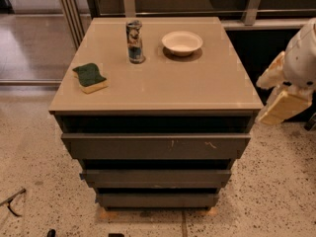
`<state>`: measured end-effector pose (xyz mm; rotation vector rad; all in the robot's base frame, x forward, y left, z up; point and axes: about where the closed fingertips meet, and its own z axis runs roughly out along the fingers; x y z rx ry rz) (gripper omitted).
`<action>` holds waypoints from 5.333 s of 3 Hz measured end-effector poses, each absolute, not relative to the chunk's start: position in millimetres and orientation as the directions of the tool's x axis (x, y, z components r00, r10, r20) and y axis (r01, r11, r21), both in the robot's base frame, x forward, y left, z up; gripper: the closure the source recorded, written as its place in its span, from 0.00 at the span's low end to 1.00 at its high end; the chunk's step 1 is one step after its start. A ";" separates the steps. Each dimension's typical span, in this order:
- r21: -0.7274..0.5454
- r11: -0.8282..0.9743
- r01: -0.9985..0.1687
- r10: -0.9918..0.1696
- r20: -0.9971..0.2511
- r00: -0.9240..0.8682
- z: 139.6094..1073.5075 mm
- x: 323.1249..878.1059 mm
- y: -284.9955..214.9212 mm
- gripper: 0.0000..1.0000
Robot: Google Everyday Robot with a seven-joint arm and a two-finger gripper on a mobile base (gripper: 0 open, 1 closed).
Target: Open bottom drawer
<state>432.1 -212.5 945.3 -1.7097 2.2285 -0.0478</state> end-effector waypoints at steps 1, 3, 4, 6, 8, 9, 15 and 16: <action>-0.162 0.275 -0.948 -0.918 -0.337 -0.209 871.6 417.3 -198.1 0.68; 0.009 0.240 -0.971 -0.887 -0.404 -0.223 733.4 383.2 -183.8 1.00; 0.016 0.237 -0.971 -0.892 -0.392 -0.224 724.0 380.7 -184.6 1.00; 0.152 0.255 -0.955 -0.883 -0.367 -0.294 536.5 319.8 -212.6 1.00; 0.155 0.276 -0.949 -0.857 -0.408 -0.316 502.3 328.1 -202.1 1.00; 0.089 0.275 -0.957 -0.849 -0.445 -0.285 489.4 340.9 -199.9 1.00; 0.104 0.207 -0.973 -0.789 -0.570 -0.229 304.4 380.8 -172.9 1.00; 0.095 0.166 -0.981 -0.760 -0.622 -0.189 272.5 382.3 -152.7 1.00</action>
Offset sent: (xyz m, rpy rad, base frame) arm -0.0727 0.0402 -0.3296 0.3398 0.3148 0.1019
